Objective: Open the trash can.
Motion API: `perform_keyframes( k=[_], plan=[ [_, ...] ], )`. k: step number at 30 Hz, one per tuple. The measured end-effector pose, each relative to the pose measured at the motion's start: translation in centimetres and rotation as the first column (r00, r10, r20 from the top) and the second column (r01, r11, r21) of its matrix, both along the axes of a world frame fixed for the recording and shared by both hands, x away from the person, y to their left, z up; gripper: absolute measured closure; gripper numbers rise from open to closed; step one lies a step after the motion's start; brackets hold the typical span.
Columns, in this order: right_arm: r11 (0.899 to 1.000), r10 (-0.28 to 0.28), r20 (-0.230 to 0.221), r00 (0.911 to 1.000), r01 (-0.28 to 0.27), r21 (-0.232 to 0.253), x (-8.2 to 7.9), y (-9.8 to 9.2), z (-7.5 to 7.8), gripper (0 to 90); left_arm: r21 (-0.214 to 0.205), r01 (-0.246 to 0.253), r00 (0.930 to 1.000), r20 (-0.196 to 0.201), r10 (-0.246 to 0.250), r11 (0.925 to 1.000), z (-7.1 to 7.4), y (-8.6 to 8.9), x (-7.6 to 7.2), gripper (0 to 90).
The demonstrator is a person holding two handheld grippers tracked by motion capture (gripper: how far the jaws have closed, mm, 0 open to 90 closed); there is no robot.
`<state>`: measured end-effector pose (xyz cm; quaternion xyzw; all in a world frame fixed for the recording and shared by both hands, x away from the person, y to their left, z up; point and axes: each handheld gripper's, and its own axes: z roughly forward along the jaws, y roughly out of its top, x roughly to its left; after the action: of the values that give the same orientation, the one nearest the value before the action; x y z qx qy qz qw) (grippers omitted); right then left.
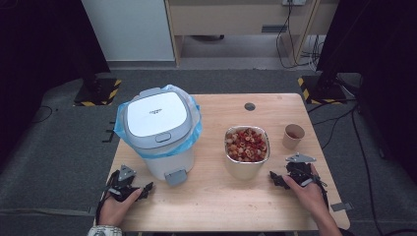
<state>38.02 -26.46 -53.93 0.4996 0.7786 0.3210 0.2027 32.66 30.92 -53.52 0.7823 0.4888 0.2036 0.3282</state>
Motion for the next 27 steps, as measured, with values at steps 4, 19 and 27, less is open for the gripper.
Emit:
perform_keyframes(
  k=[4,19,27],
  plan=[
    [1.0,-0.001,0.001,1.0,0.001,-0.002,-0.1,0.0,0.0,0.6,-0.007,0.012,0.9999,-0.011,-0.012,0.9999,0.4,-0.1,-0.3,17.1],
    [1.0,0.006,0.002,1.0,-0.006,-0.002,-0.2,0.0,0.0,0.6,-0.063,0.113,0.9907,0.083,-0.108,0.9916,3.7,-2.2,-2.9,51.8],
    [1.0,0.008,0.002,1.0,-0.008,-0.002,-0.1,0.0,0.0,0.6,-0.047,0.232,0.9687,0.103,-0.226,0.9716,4.3,-5.3,-2.9,65.6]
  ],
)
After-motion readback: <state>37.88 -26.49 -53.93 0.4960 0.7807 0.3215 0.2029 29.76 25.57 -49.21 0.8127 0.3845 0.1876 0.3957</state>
